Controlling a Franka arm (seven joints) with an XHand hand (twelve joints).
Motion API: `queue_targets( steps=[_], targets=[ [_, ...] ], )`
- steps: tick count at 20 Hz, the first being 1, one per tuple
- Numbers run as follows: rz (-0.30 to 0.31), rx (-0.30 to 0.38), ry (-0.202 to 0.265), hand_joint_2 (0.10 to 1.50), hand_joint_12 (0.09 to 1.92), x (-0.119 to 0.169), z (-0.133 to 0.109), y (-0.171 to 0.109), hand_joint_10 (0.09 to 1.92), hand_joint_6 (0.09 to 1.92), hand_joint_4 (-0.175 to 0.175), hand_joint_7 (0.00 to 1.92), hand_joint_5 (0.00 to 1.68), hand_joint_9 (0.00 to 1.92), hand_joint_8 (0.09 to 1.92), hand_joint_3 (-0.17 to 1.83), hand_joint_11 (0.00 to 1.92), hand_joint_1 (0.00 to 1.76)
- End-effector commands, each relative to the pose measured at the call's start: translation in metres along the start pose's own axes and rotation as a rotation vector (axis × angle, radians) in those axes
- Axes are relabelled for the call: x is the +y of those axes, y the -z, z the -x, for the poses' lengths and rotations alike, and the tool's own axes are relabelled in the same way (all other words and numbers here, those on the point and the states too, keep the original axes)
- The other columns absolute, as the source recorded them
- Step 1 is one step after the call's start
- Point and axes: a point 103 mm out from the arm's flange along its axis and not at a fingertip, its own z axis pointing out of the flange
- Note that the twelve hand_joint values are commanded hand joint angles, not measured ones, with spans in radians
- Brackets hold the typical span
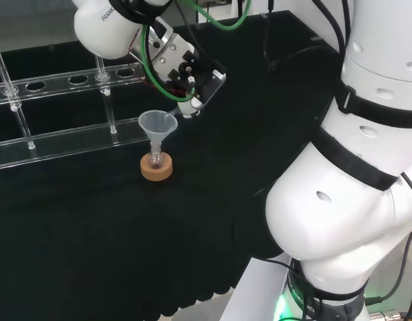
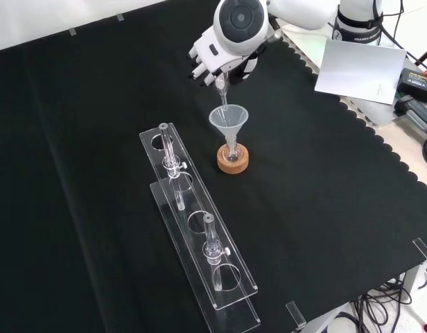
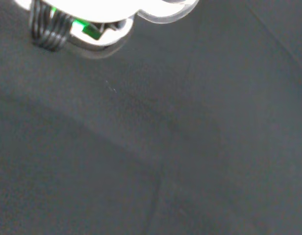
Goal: Pour all the NaCl from the weighing funnel into the round-bottom flask.
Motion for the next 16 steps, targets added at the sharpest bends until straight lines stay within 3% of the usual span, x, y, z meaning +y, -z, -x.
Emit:
queue_targets(
  steps=[1, 16],
  targets=[
    [0.0, -0.037, 0.003, 0.67, 0.93, 0.0, -0.004, 0.005, 0.2, 0.49, 0.175, 0.68, 1.35, 1.16, 0.66, 0.57, 0.96, 1.14],
    [0.011, -0.183, 0.0, 0.67, 0.93, -0.004, -0.011, 0.023, 0.2, 0.5, 0.175, 0.67, 1.35, 1.16, 0.66, 0.57, 0.96, 1.14]
  ],
)
